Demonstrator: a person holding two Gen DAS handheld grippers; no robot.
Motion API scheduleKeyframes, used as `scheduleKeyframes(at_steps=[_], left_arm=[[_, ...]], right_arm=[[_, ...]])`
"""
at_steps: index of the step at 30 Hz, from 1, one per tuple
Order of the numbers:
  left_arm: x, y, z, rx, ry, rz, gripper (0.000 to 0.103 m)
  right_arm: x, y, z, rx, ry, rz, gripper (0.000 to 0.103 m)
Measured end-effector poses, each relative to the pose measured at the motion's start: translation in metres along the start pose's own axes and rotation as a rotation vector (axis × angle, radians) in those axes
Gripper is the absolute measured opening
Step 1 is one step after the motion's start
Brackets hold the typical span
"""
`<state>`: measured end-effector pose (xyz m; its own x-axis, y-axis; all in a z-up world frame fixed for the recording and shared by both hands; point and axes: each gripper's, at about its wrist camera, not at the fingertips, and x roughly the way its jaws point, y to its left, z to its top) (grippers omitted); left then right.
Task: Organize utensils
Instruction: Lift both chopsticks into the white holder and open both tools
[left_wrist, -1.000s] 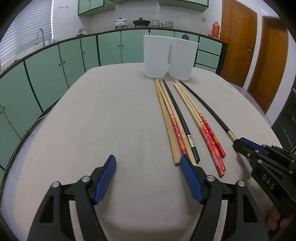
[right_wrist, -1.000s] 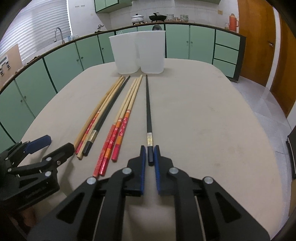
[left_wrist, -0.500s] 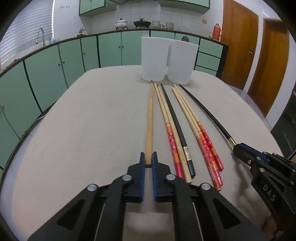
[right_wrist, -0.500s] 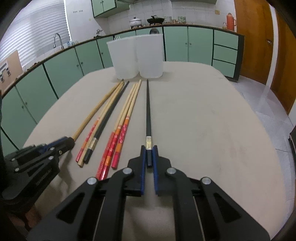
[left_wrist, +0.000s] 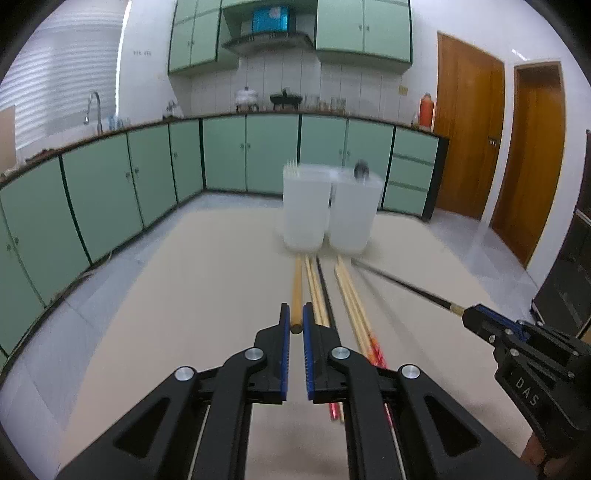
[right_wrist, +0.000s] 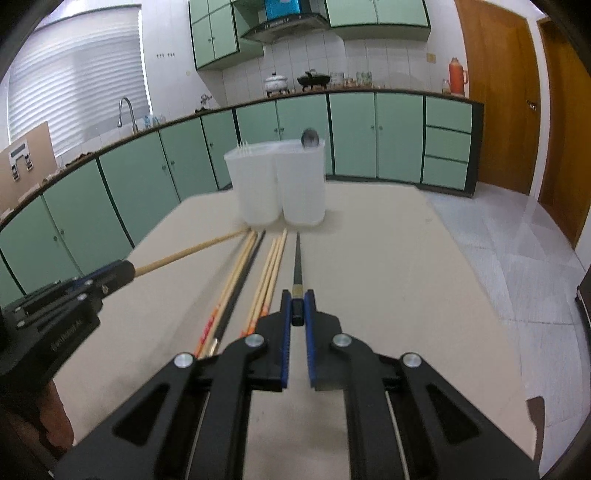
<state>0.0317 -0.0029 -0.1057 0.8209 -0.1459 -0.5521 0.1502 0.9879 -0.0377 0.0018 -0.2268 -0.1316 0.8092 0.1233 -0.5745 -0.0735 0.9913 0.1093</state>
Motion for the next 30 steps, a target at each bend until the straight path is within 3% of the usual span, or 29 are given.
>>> scheduleKeyframes(at_steps=[12, 21, 30], left_arm=[[-0.029, 0.005, 0.076, -0.025, -0.155, -0.068, 0.007], [-0.018, 0.007, 0.127, -0.015, -0.156, -0.142, 0.007], [-0.02, 0.01, 0.151, -0.038, -0.16, -0.187, 0.007]], right_arm=[[-0.028, -0.005, 0.069, -0.022, -0.116, 0.04, 0.006], [-0.023, -0.016, 0.137, -0.003, -0.091, 0.108, 0.006], [-0.025, -0.025, 0.172, 0.015, -0.097, 0.159, 0.006]])
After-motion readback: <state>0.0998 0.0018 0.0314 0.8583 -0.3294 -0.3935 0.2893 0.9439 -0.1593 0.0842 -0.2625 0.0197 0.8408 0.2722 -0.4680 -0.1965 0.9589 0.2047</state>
